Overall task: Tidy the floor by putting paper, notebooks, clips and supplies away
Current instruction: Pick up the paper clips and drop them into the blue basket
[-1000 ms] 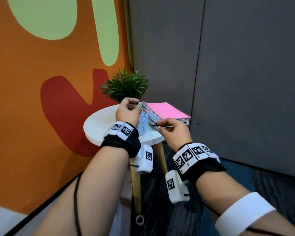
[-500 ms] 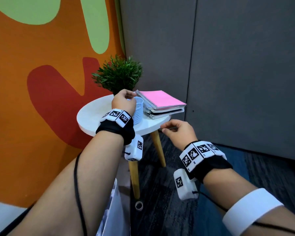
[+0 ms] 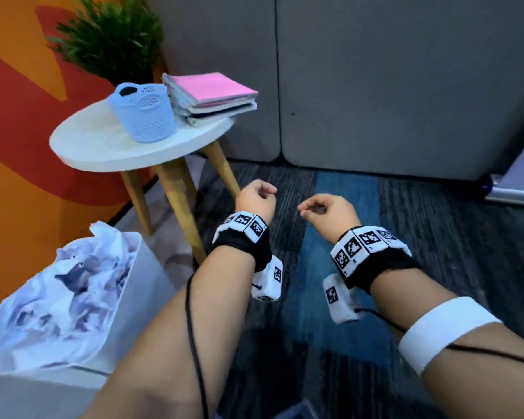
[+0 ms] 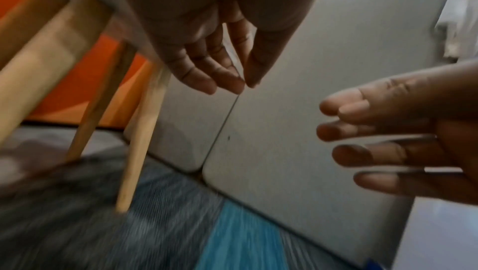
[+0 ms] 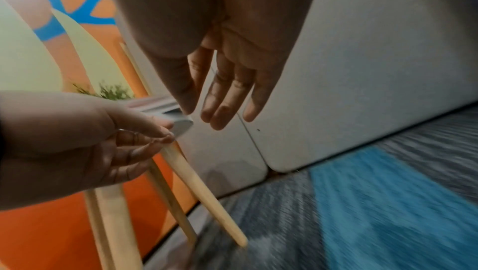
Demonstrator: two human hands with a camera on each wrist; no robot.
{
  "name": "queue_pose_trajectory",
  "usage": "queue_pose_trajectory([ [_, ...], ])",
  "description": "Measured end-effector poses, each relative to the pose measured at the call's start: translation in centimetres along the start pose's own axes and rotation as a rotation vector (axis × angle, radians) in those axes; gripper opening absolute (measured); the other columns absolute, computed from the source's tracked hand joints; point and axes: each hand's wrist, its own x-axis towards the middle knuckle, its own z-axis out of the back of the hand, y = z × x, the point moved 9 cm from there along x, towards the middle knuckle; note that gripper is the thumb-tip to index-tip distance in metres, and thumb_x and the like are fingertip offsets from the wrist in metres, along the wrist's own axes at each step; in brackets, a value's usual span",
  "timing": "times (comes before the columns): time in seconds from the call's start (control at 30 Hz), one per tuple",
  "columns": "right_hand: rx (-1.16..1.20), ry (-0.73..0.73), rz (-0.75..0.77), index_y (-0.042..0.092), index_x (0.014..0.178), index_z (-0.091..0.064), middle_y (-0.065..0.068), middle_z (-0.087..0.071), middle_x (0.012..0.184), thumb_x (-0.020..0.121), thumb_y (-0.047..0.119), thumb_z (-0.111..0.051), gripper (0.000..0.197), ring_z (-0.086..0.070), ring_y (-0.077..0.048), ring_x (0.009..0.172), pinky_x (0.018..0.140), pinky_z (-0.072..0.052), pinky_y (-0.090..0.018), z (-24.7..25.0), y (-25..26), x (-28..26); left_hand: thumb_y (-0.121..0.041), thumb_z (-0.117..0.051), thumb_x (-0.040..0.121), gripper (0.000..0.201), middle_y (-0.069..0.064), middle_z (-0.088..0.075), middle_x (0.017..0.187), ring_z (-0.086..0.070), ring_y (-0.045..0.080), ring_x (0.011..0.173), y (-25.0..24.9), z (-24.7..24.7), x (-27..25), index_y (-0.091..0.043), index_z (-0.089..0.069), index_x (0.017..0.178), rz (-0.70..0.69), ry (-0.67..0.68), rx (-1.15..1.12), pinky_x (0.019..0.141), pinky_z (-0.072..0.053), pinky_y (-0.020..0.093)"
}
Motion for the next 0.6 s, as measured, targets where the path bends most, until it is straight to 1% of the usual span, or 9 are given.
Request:
queue_pose_trajectory([
  [0.07,-0.057,0.037,-0.058,0.02,0.083,-0.071,0.003,-0.063,0.074,0.081,0.012,-0.067,0.009,-0.052,-0.003,0.061,0.056,-0.036,-0.012,0.5,-4.2,-1.9,-0.003,-0.058,0.081,0.018,0.0,-0.062,0.076,-0.059,0.019,0.074,2.3,-4.6,-3.2,-0.021,-0.062,0.078,0.066,0.103,0.029,0.074,-0.046,0.025],
  [0.13,-0.122,0.105,-0.118,0.018,0.086,-0.072,0.001,-0.064,0.078,0.082,0.013,-0.065,0.01,-0.056,-0.009,0.072,0.062,-0.036,-0.012,0.6,-8.2,-4.2,-0.004,-0.058,0.082,0.019,0.003,-0.066,0.081,-0.064,0.024,0.083,4.9,-9.0,-6.7,-0.023,-0.06,0.077,0.136,0.224,0.09,0.075,-0.047,0.026],
  [0.2,-0.195,0.188,-0.169,0.016,0.09,-0.073,-0.002,-0.069,0.085,0.083,0.013,-0.063,0.012,-0.06,-0.014,0.079,0.069,-0.04,-0.016,0.4,-12.1,-6.4,-0.006,-0.058,0.083,0.018,0.008,-0.071,0.09,-0.066,0.027,0.088,6.9,-13.1,-10.3,-0.023,-0.061,0.079,0.184,0.352,0.155,0.076,-0.049,0.028],
  [0.27,-0.272,0.285,-0.216,0.014,0.092,-0.072,-0.004,-0.073,0.093,0.083,0.016,-0.064,0.012,-0.065,-0.02,0.087,0.077,-0.045,-0.022,0.3,-16.2,-8.8,-0.006,-0.058,0.083,0.017,0.01,-0.072,0.096,-0.066,0.028,0.093,8.1,-17.3,-14.1,-0.021,-0.063,0.081,0.179,0.488,0.229,0.079,-0.049,0.028],
  [0.33,-0.311,0.362,-0.259,0.013,0.096,-0.072,-0.006,-0.073,0.096,0.085,0.02,-0.063,0.015,-0.067,-0.021,0.092,0.078,-0.046,-0.022,0.3,-19.2,-10.6,-0.007,-0.057,0.084,0.015,0.009,-0.071,0.102,-0.065,0.027,0.098,9.1,-20.2,-17.4,-0.02,-0.065,0.085,0.175,0.591,0.307,0.082,-0.048,0.028],
  [0.4,-0.359,0.415,-0.282,0.014,0.098,-0.071,-0.006,-0.073,0.099,0.085,0.023,-0.062,0.018,-0.066,-0.022,0.096,0.082,-0.048,-0.024,0.7,-21.6,-12.3,-0.011,-0.057,0.086,0.016,0.011,-0.069,0.109,-0.062,0.028,0.104,10.1,-22.9,-20.4,-0.013,-0.067,0.098,0.167,0.669,0.374,0.086,-0.046,0.029],
  [0.47,-0.404,0.462,-0.281,0.016,0.097,-0.072,-0.006,-0.073,0.101,0.084,0.02,-0.06,0.017,-0.066,-0.024,0.098,0.087,-0.051,-0.029,0.7,-23.4,-13.5,-0.013,-0.056,0.088,0.019,0.014,-0.067,0.113,-0.06,0.03,0.108,10.9,-25.0,-22.8,-0.008,-0.065,0.104,0.162,0.736,0.427,0.087,-0.045,0.031],
  [0.53,-0.418,0.476,-0.303,0.019,0.094,-0.072,-0.005,-0.073,0.1,0.082,0.017,-0.059,0.017,-0.066,-0.024,0.098,0.087,-0.052,-0.031,1.1,-25.0,-14.5,-0.014,-0.056,0.089,0.019,0.014,-0.067,0.114,-0.06,0.03,0.108,11.5,-26.5,-24.4,-0.008,-0.065,0.105,0.157,0.781,0.479,0.086,-0.045,0.031],
  [0.6,-0.444,0.486,-0.328,0.02,0.096,-0.071,-0.005,-0.072,0.102,0.082,0.015,-0.058,0.02,-0.065,-0.025,0.099,0.087,-0.052,-0.03,1.8,-26.9,-15.5,-0.014,-0.056,0.088,0.017,0.013,-0.067,0.112,-0.061,0.029,0.107,11.9,-27.7,-25.4,-0.01,-0.066,0.101,0.156,0.808,0.504,0.085,-0.046,0.03],
])
